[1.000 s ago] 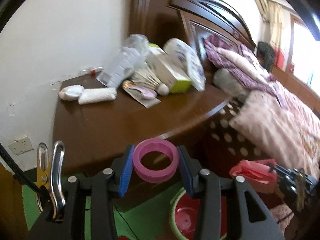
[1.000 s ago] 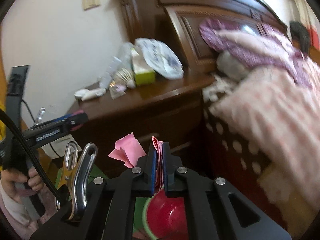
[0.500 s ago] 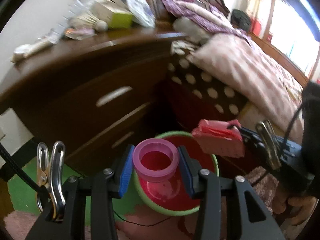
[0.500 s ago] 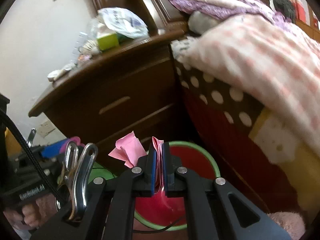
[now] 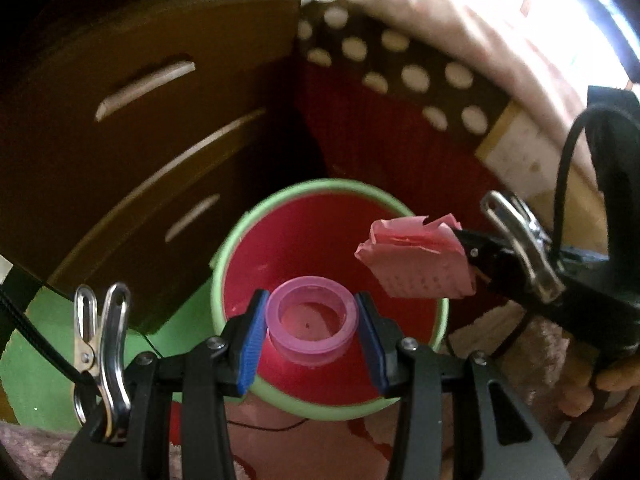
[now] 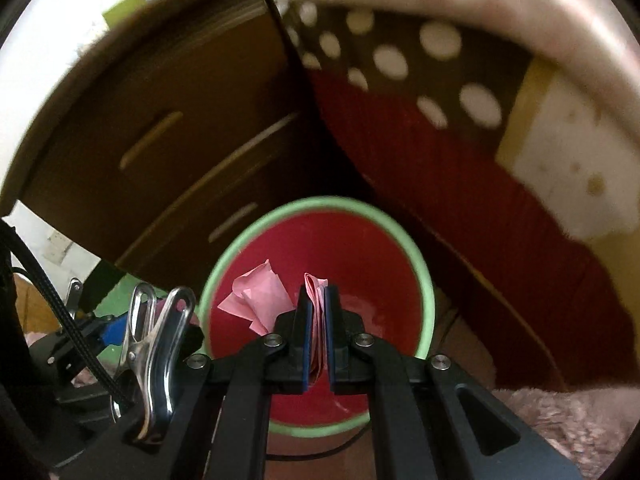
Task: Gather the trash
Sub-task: 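Carry the tape roll and pink paper over the red bucket and open both tools, then raise both tools from the bucket back toward the nightstand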
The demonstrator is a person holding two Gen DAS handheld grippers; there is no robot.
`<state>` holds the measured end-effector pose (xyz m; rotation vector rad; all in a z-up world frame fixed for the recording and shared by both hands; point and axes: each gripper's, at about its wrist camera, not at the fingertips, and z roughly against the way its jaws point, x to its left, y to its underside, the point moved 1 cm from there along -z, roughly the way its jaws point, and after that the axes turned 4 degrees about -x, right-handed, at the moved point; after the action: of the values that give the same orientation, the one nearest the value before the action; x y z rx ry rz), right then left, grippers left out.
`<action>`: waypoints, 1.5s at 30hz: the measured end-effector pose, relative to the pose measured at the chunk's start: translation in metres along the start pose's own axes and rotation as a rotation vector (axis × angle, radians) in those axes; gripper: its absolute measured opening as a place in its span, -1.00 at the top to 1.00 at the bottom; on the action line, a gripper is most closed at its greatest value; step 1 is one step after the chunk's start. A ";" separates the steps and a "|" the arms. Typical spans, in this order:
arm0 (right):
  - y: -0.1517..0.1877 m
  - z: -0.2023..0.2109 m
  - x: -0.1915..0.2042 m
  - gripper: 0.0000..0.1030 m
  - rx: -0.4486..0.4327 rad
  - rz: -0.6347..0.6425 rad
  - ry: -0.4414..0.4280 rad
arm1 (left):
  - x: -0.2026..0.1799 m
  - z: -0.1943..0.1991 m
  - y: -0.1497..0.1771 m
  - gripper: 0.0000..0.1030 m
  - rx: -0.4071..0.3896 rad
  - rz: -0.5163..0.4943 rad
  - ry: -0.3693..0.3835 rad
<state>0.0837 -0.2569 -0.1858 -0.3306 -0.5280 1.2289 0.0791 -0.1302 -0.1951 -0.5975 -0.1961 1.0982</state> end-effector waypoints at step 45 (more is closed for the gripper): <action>0.005 -0.058 -0.020 0.27 0.136 -0.114 -0.024 | 0.013 -0.064 0.030 -0.31 0.149 0.027 -0.047</action>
<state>0.1071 -0.2720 -0.2406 -0.1689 -0.4749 1.1524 0.0899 -0.1321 -0.2665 -0.4421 -0.1456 1.1433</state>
